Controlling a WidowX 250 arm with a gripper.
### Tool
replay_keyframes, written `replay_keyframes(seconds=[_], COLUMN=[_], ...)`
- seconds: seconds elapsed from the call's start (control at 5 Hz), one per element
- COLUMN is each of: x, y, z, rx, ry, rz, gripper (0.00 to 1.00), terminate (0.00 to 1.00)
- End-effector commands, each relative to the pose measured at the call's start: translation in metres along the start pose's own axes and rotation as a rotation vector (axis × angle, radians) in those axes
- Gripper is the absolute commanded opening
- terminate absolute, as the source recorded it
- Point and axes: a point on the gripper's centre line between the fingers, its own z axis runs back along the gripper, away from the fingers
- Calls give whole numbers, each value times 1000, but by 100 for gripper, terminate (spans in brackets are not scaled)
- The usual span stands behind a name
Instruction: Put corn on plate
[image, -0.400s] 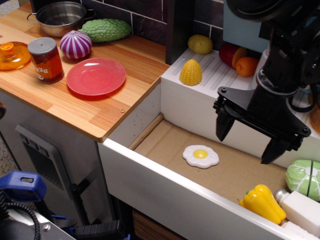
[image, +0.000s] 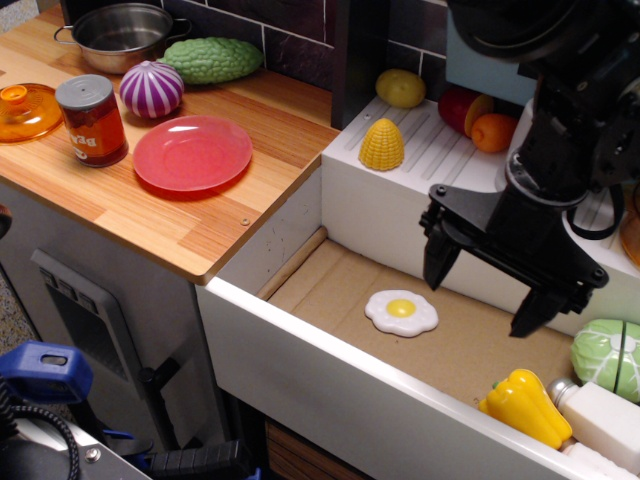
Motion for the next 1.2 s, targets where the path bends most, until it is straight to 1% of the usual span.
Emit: replay_keyframes(seconds=[0.0,0.2,0.4,0.6,1.0], x=[25,43,63,79,126], y=[37,68,95,108,124], z=[2,6,3,-3,-18], rx=[36,47,48,30,25], ry=[-83,-113,-178,-226,-326], rz=[-4,-43,-79,-97,-115], gripper=[100,100,100,100,100], terminate=[0,0,0,0,0])
